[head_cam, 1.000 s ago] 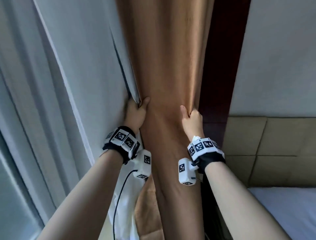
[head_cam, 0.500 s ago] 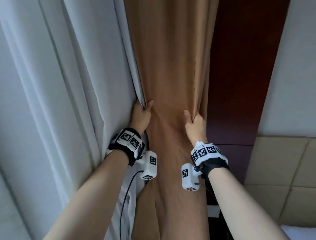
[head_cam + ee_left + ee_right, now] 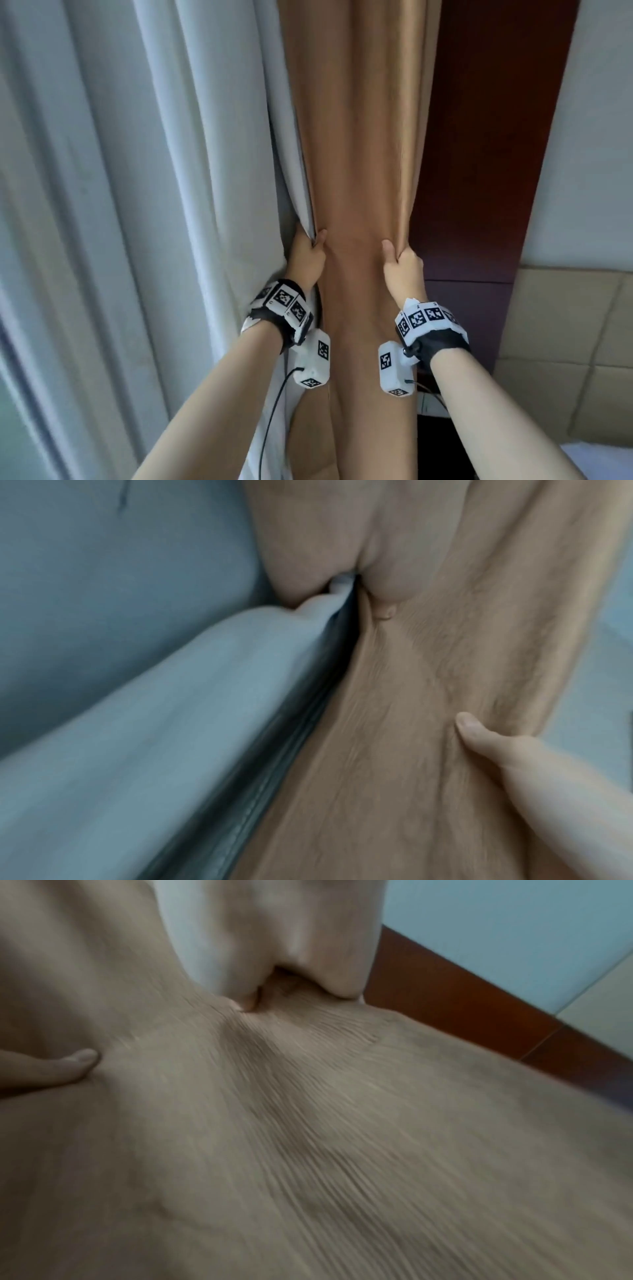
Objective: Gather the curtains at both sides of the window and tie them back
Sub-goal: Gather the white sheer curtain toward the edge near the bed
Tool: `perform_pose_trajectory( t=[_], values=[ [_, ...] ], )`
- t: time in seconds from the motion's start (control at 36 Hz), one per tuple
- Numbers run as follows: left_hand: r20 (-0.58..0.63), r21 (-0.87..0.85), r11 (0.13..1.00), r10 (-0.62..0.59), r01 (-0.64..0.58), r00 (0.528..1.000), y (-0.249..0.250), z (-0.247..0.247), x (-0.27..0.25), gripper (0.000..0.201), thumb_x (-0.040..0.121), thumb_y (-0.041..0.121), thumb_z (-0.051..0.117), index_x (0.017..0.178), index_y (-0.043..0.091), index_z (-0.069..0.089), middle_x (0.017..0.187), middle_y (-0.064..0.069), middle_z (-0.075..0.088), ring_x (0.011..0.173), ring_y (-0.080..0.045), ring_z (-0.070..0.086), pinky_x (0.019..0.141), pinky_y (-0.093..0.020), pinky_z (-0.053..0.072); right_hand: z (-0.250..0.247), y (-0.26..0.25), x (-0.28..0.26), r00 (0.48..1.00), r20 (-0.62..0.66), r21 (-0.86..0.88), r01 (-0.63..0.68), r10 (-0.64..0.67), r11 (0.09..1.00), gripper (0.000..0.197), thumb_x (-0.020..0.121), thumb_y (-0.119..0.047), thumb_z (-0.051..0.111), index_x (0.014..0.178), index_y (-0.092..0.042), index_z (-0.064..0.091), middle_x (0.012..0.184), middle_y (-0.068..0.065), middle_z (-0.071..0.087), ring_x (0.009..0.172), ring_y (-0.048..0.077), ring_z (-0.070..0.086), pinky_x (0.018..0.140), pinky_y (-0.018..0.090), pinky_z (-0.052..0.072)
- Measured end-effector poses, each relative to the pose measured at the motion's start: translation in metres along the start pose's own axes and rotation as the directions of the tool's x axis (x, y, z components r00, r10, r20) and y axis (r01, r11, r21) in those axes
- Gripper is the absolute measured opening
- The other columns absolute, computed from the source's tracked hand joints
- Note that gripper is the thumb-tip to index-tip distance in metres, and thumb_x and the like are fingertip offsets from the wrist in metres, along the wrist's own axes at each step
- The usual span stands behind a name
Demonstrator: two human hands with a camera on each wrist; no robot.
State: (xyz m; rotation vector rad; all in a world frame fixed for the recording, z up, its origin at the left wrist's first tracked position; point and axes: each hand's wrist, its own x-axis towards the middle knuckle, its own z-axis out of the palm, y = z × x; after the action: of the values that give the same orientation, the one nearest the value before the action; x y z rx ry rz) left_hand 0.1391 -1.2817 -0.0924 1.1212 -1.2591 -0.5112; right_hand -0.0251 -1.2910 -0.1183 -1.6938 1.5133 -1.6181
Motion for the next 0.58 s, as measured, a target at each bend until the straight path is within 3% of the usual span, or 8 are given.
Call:
perform_pose_trajectory(
  t=[0.11, 0.19, 0.28, 0.36, 0.44, 0.5, 0.53, 0.58],
  values=[
    [0.087, 0.052, 0.999, 0.012, -0.017, 0.996, 0.009, -0.017, -0.053, 0.053, 0.098, 0.025, 0.05, 0.144, 0.009, 0.03, 0.14, -0.005, 0.048, 0.129, -0.015, 0.044, 0.107, -0.023, 0.033, -0.03, -0.014, -0.047, 0.999, -0.002, -0.099, -0.033, 0.033, 0.995, 0.047, 0.1, -0.037, 0.041, 0.133, -0.004, 0.045, 0.118, 0.019, 0.061, 0.11, 0.039, 0.057, 0.094, 0.045, 0.046],
    [0.126, 0.123, 0.987, 0.086, -0.102, 0.988, -0.002, -0.032, -0.098, 0.069, 0.088, 0.04, 0.055, 0.146, 0.017, 0.025, 0.144, 0.0, 0.044, 0.135, -0.015, 0.038, 0.114, -0.038, 0.031, -0.054, -0.023, -0.086, 0.996, -0.079, -0.201, -0.047, 0.031, 0.978, 0.055, 0.098, -0.036, 0.047, 0.14, -0.006, 0.027, 0.138, 0.018, 0.043, 0.123, 0.039, 0.046, 0.099, 0.053, 0.038],
    [0.111, 0.131, 0.982, 0.122, -0.137, 0.986, -0.013, -0.045, -0.147, 0.081, 0.083, 0.048, 0.061, 0.147, 0.02, 0.019, 0.145, 0.001, 0.043, 0.136, -0.013, 0.038, 0.115, -0.038, 0.031, -0.071, -0.035, -0.129, 0.968, -0.235, -0.317, 0.011, -0.09, 0.948, 0.073, 0.088, -0.027, 0.064, 0.144, -0.012, 0.019, 0.15, 0.02, 0.021, 0.133, 0.04, 0.032, 0.101, 0.058, 0.034],
    [0.088, 0.236, 0.953, 0.175, -0.191, 0.981, -0.009, -0.055, -0.198, 0.104, 0.082, 0.044, 0.065, 0.152, 0.016, -0.007, 0.16, -0.004, 0.005, 0.147, -0.014, 0.005, 0.12, -0.033, 0.008, -0.083, -0.052, -0.172, 0.871, -0.318, -0.523, 0.167, -0.373, 0.836, 0.089, 0.074, -0.005, 0.069, 0.147, -0.012, 0.019, 0.154, 0.022, 0.013, 0.139, 0.039, 0.02, 0.108, 0.055, 0.028],
    [0.129, 0.312, 0.93, 0.16, -0.193, 0.979, -0.003, -0.062, -0.245, 0.11, 0.086, 0.041, 0.062, 0.147, 0.016, -0.026, 0.157, -0.001, -0.021, 0.142, -0.006, -0.022, 0.12, -0.038, 0.0, -0.088, -0.08, -0.219, 0.704, -0.133, -0.627, 0.485, -0.697, 0.609, 0.082, 0.071, 0.012, 0.052, 0.147, -0.006, 0.027, 0.154, 0.02, 0.016, 0.143, 0.035, 0.016, 0.117, 0.05, 0.017],
    [0.151, 0.405, 0.891, 0.155, -0.204, 0.976, 0.0, -0.062, -0.271, 0.106, 0.089, 0.042, 0.057, 0.146, 0.019, -0.029, 0.155, -0.002, -0.03, 0.138, -0.01, -0.032, 0.12, -0.046, -0.001, -0.084, -0.097, -0.251, 0.632, 0.082, -0.553, 0.673, -0.771, 0.492, 0.072, 0.079, 0.006, 0.05, 0.147, -0.006, 0.03, 0.155, 0.014, 0.02, 0.144, 0.028, 0.019, 0.118, 0.049, 0.015],
    [0.166, 0.436, 0.875, 0.152, -0.211, 0.974, 0.004, -0.062, -0.282, 0.101, 0.09, 0.046, 0.053, 0.147, 0.02, -0.026, 0.155, -0.002, -0.032, 0.139, -0.012, -0.035, 0.119, -0.048, -0.004, -0.081, -0.105, -0.267, 0.636, 0.16, -0.496, 0.713, -0.755, 0.496, 0.064, 0.087, -0.005, 0.05, 0.148, -0.009, 0.029, 0.156, 0.013, 0.02, 0.143, 0.026, 0.025, 0.117, 0.05, 0.018],
    [0.183, 0.479, 0.842, 0.182, -0.249, 0.966, 0.017, -0.061, -0.304, 0.088, 0.092, 0.054, 0.044, 0.15, 0.027, -0.016, 0.157, -0.002, -0.025, 0.142, -0.017, -0.029, 0.119, -0.048, -0.004, -0.077, -0.12, -0.292, 0.762, 0.207, -0.446, 0.631, -0.613, 0.634, 0.064, 0.096, -0.038, 0.044, 0.151, -0.021, 0.017, 0.158, 0.01, 0.014, 0.14, 0.023, 0.03, 0.114, 0.052, 0.024]
  ],
)
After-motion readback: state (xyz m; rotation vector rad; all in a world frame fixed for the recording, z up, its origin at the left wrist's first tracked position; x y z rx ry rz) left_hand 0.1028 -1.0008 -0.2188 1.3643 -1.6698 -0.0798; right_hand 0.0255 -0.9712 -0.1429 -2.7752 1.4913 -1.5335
